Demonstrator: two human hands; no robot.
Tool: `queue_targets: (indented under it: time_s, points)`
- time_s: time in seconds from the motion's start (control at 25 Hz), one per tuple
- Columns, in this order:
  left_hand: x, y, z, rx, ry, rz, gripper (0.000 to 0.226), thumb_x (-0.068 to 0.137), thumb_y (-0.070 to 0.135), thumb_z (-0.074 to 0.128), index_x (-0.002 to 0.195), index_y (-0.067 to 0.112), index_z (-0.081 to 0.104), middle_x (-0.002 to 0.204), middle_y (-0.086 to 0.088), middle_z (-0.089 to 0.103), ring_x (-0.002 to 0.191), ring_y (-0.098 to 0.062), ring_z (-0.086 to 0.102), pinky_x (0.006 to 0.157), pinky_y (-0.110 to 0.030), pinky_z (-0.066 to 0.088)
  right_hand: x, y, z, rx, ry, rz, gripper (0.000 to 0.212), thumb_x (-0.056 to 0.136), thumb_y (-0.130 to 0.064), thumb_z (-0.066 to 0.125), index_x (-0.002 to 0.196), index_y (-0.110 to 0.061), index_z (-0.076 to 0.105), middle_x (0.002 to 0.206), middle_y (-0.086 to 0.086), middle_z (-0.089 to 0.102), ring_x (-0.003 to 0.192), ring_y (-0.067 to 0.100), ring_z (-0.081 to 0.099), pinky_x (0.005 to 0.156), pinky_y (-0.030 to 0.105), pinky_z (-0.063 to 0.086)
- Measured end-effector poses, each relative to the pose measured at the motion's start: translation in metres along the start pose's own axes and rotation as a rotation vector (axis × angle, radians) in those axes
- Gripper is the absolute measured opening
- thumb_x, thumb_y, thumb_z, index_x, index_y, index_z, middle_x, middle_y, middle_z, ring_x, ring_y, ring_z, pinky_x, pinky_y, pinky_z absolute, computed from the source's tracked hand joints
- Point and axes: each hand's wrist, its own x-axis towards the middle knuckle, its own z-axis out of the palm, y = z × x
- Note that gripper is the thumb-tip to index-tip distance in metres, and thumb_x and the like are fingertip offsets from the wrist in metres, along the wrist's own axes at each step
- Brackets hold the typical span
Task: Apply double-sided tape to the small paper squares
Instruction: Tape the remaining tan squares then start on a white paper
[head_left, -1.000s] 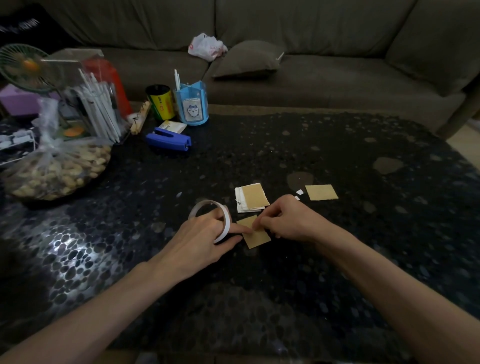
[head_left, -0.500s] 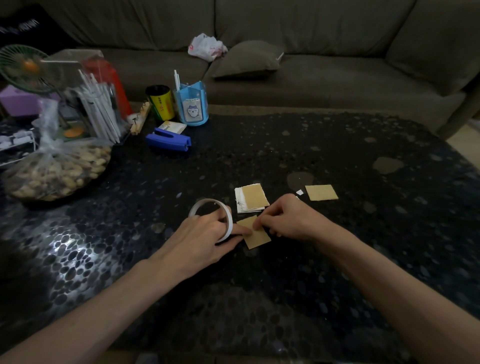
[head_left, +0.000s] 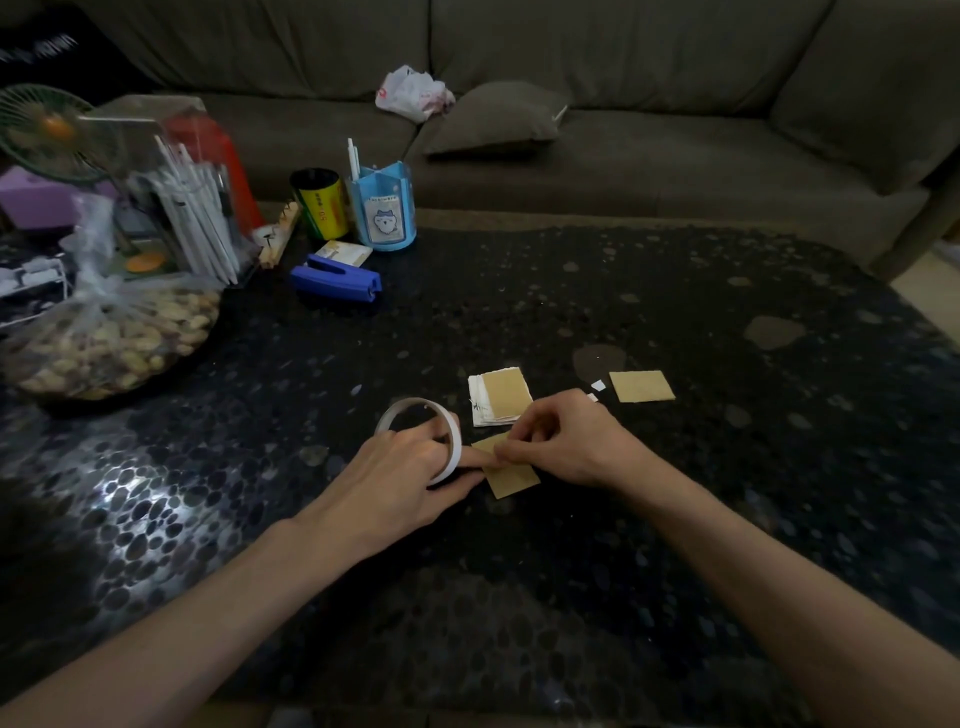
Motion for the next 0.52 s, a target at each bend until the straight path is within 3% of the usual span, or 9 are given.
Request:
queue_targets:
  time_s: [0.2, 0.44, 0.52]
  points:
    - [-0.0006, -0.0007, 0.0008, 0.000, -0.010, -0.005, 0.033, 0.102, 0.049, 0.051, 0.133, 0.055, 0.061, 0.106, 0.021, 0.043, 0.096, -0.005, 0.057, 0.068, -0.018, 0.041, -0.0001, -0.0010, 0.0093, -0.012, 0.061, -0.001, 0.011, 0.092, -0.033, 0.079, 0.091, -0.028, 0.070, 0.084, -0.009, 0.064, 0.073, 0.003, 0.057, 0.062, 0.018, 0.043]
    - [-0.0035, -0.0021, 0.0012, 0.060, 0.027, 0.042, 0.041, 0.099, 0.052, 0.043, 0.137, 0.051, 0.060, 0.113, 0.012, 0.062, 0.095, -0.008, 0.063, 0.070, -0.027, 0.053, 0.0030, 0.0013, 0.0128, -0.021, 0.089, 0.018, 0.014, 0.090, -0.036, 0.081, 0.087, -0.033, 0.068, 0.084, -0.010, 0.066, 0.076, 0.004, 0.060, 0.075, 0.026, 0.056]
    - [-0.0041, 0.0002, 0.0011, 0.105, 0.036, 0.075, 0.043, 0.101, 0.051, 0.040, 0.137, 0.047, 0.061, 0.115, 0.007, 0.065, 0.093, -0.011, 0.066, 0.067, -0.030, 0.055, 0.0032, 0.0025, 0.0124, -0.014, 0.092, 0.019, 0.014, 0.090, -0.036, 0.081, 0.091, -0.032, 0.068, 0.086, -0.009, 0.066, 0.076, 0.004, 0.060, 0.072, 0.024, 0.053]
